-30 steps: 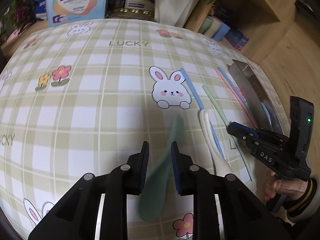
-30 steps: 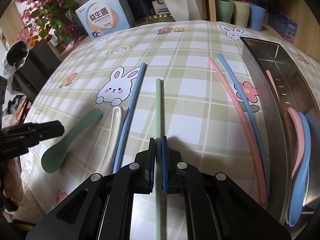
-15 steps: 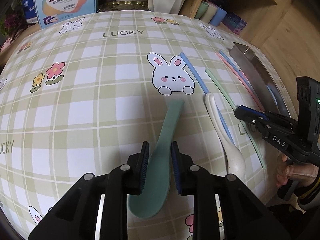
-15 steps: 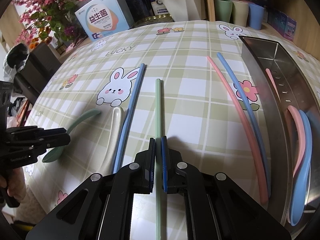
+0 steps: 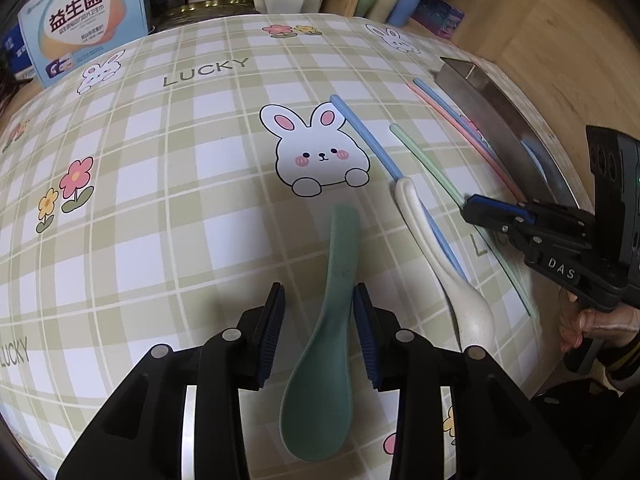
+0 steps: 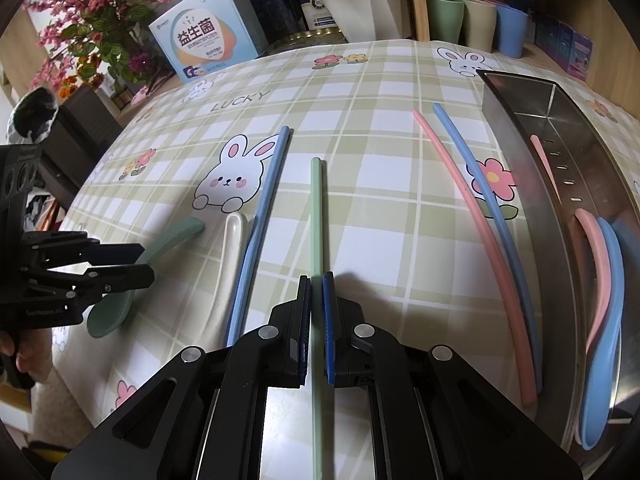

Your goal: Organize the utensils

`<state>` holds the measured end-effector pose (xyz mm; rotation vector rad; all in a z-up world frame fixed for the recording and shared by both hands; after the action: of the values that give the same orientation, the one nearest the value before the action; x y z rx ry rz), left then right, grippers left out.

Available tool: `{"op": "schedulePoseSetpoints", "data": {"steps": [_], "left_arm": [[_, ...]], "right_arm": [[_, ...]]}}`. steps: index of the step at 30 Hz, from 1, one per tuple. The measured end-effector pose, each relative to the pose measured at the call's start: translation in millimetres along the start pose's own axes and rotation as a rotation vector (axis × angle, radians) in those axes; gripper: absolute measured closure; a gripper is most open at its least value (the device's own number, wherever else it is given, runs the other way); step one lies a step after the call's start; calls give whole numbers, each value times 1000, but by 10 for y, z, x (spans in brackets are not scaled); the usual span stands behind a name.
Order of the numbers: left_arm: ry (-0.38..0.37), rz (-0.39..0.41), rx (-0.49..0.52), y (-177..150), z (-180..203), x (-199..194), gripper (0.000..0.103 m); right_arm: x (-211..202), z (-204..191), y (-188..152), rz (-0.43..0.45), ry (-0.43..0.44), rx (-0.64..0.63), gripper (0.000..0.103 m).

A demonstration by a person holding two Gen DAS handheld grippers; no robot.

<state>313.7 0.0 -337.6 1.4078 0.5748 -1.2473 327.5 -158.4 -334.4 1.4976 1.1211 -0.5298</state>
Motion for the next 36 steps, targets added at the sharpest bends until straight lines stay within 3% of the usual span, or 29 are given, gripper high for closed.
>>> {"op": "schedulePoseSetpoints", "data": {"steps": [2,5,7,20,23,30,36], "left_arm": [[11,-4,18,-20,10,0,72],[31,-5,29,-37,-2,8,87],[15,2,5,-35,-3,7,87],[37,144,-369,-171,-111,-282,87],[78,185,-359,-102,-114,-414,87],[50,244,-374,38,-62,-573,87],[16,246,-363,93,23,-604,87]], "right_arm": [[0,5,-1,0,0,-1,97],[2,5,0,0,0,-1,97],[-2,4,-3,0,1,-1,97],[-16,35,-1,-5,28,45,97],[-119,50,41,25,54,76,97],[-396,118,177,98,78,114,97],[-792,533,512,224,24,155,97]]}}
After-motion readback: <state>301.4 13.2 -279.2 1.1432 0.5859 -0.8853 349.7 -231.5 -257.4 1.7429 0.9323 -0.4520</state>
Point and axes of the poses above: each gripper's, at about its wrist camera, not at the fingertips, and x roughly the way its jaws point, z to its right, y to its top, the point moved 10 cm from there along x, roughly the way its jaws point, and after that the axes turned 1 degree about x, right-handed, at the moved point
